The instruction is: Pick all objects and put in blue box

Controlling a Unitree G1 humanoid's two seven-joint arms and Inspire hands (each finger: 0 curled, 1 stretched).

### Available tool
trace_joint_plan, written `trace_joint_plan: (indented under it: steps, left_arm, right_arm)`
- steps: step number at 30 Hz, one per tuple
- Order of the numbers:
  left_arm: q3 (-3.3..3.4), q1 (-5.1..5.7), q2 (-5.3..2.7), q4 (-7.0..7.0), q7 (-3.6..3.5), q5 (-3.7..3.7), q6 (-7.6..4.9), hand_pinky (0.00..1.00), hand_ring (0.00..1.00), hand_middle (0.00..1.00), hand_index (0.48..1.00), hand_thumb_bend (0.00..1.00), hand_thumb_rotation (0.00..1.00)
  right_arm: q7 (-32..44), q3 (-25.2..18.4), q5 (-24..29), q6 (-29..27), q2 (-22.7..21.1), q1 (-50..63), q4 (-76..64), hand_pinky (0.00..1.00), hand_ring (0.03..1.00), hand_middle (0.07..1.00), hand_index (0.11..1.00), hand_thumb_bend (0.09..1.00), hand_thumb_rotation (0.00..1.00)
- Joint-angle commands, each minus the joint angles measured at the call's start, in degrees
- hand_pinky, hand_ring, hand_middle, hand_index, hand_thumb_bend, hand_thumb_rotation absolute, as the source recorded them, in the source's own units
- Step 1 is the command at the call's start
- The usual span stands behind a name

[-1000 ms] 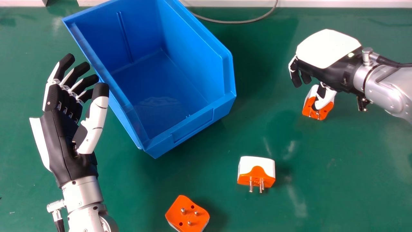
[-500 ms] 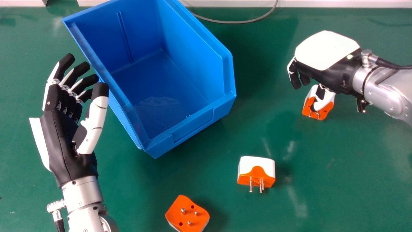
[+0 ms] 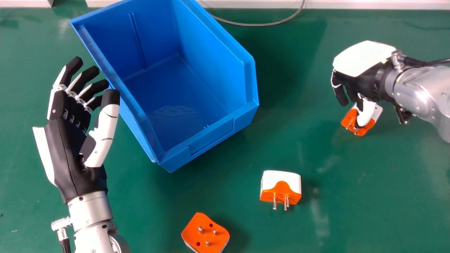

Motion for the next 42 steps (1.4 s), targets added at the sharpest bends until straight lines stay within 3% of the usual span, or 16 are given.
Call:
trace_joint_plan:
  steps: [1, 4, 7, 11, 17, 29, 33, 36, 38, 42]
  left_arm:
    - [-0.06, 0.06, 0.23, -1.21, 0.0, 0.04, -0.79, 0.64, 0.7, 0.77, 0.807, 0.66, 0.43]
    - [-0.05, -0.05, 0.22, -1.08, -0.03, -0.01, -0.86, 0.64, 0.7, 0.77, 0.806, 0.66, 0.43]
    - [-0.08, -0.21, 0.23, -0.88, -0.14, -0.03, -1.04, 0.64, 0.7, 0.77, 0.806, 0.67, 0.43]
    - [-0.13, -0.22, 0.14, -1.02, -0.05, 0.1, -0.87, 0.64, 0.7, 0.76, 0.806, 0.66, 0.43]
    - [-0.2, -0.34, 0.07, -0.73, 0.26, 0.49, -1.05, 0.64, 0.7, 0.76, 0.806, 0.66, 0.43]
    - [-0.38, -0.62, -0.09, -0.6, 0.21, 0.24, -1.06, 0.64, 0.7, 0.76, 0.808, 0.66, 0.43]
    - [-0.47, -0.54, -0.15, -1.23, 0.54, 0.73, -0.9, 0.64, 0.7, 0.77, 0.807, 0.66, 0.43]
    - [-0.54, -0.46, -0.2, -1.58, 0.62, 0.77, -0.84, 0.64, 0.7, 0.76, 0.806, 0.66, 0.43]
    - [-0.55, -0.35, -0.18, -1.86, 0.72, 0.9, -0.62, 0.64, 0.69, 0.77, 0.808, 0.66, 0.43]
    - [-0.61, -0.2, -0.2, -2.37, 0.63, 0.6, -0.15, 0.64, 0.69, 0.77, 0.809, 0.65, 0.43]
  right_arm:
    - [1.9, 0.24, -0.23, 1.25, -0.51, -0.83, -0.19, 0.4, 0.562, 0.673, 0.662, 0.666, 0.01]
    - [2.84, -0.08, 0.23, 1.63, -0.42, -0.83, -0.05, 0.49, 0.689, 0.785, 0.742, 0.745, 0.04]
    - [3.49, -0.27, 0.57, 1.54, -0.37, -0.9, 0.11, 0.52, 0.743, 0.828, 0.773, 0.776, 0.05]
    - [3.47, 0.15, 0.03, 1.32, -0.62, -0.86, -0.19, 0.6, 0.886, 0.93, 0.856, 0.873, 0.1]
    - [3.84, 0.19, 0.03, 1.15, -0.87, -0.81, -0.34, 0.63, 0.956, 0.982, 0.901, 0.915, 0.14]
    - [1.62, 0.84, 0.23, -2.69, -1.32, -1.09, 0.95, 0.65, 0.941, 0.998, 0.904, 0.899, 0.13]
    - [-0.65, 1.71, -0.66, -5.01, -1.25, -1.1, 1.78, 0.67, 0.926, 0.987, 0.897, 0.885, 0.12]
    - [-2.95, 2.1, -0.95, -6.03, -1.05, -0.69, 2.71, 0.66, 0.884, 0.953, 0.874, 0.87, 0.1]
    - [-3.63, 2.09, -0.71, -6.48, -0.9, -0.35, 3.38, 0.61, 0.803, 0.884, 0.837, 0.846, 0.08]
    - [-6.74, 2.31, -0.79, -7.67, -0.96, 0.99, 4.51, 0.6, 0.778, 0.851, 0.809, 0.829, 0.06]
